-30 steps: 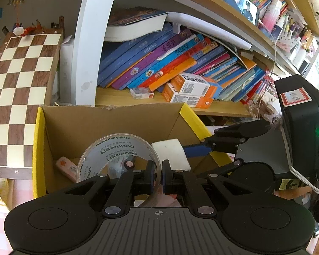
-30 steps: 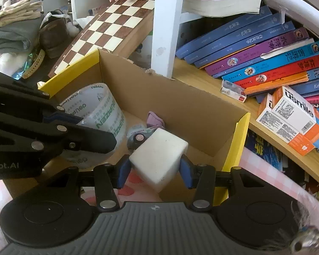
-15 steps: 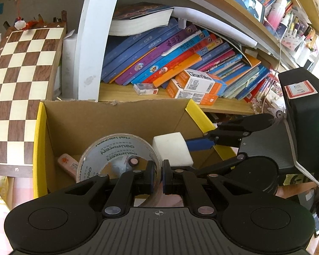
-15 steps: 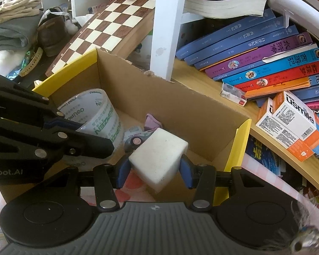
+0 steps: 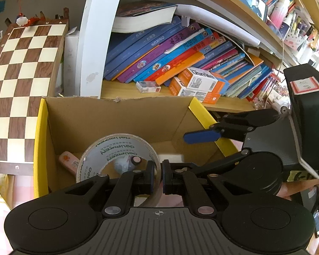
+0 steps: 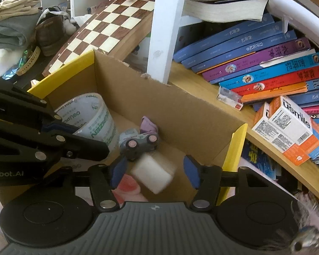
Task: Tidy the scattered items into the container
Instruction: 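Lower the white sponge into the box and open the right gripper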
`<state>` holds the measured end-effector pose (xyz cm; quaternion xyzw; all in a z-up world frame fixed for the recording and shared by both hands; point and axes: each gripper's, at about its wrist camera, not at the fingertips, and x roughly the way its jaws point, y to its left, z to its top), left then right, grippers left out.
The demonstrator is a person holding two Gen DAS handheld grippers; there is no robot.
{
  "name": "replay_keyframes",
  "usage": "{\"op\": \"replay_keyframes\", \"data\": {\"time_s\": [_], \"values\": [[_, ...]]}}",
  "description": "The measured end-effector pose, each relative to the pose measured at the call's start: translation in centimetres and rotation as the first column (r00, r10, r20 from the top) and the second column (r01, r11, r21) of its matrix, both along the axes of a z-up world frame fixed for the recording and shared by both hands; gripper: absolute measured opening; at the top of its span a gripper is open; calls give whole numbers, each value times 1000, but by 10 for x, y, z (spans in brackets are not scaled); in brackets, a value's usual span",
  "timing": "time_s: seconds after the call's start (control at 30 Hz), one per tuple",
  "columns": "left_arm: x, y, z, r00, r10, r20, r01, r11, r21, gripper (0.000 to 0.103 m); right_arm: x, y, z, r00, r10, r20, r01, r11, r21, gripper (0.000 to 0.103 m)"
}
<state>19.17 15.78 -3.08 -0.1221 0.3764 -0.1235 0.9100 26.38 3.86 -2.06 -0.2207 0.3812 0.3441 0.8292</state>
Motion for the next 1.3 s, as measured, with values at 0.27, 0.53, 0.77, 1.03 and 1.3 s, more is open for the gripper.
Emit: {"op": "replay_keyframes", "data": {"time_s": [0.27, 0.53, 0.77, 1.03, 1.3], "values": [[1, 0, -1, 1000, 4, -1, -4, 1000, 4, 6, 2, -1, 3, 1000, -5, 3, 5, 1000, 10, 60], [2, 2, -4, 1000, 12, -11, -12, 1000, 15, 6, -1, -4, 5, 1000, -13, 12, 12, 1000, 9, 65], [4, 1, -10, 999, 7, -31, -4, 997, 82, 6, -6, -8, 7, 1000, -13, 19, 12, 1000, 9, 67], [8, 1, -11, 999, 19, -35, -14, 992, 125, 7, -10, -7, 8, 1000, -1, 22, 1, 1000, 6, 69], [9, 1, -6, 1000, 20, -20, -17, 991, 131, 8, -12, -7, 7, 1000, 1, 19, -1, 1000, 7, 69]]}}
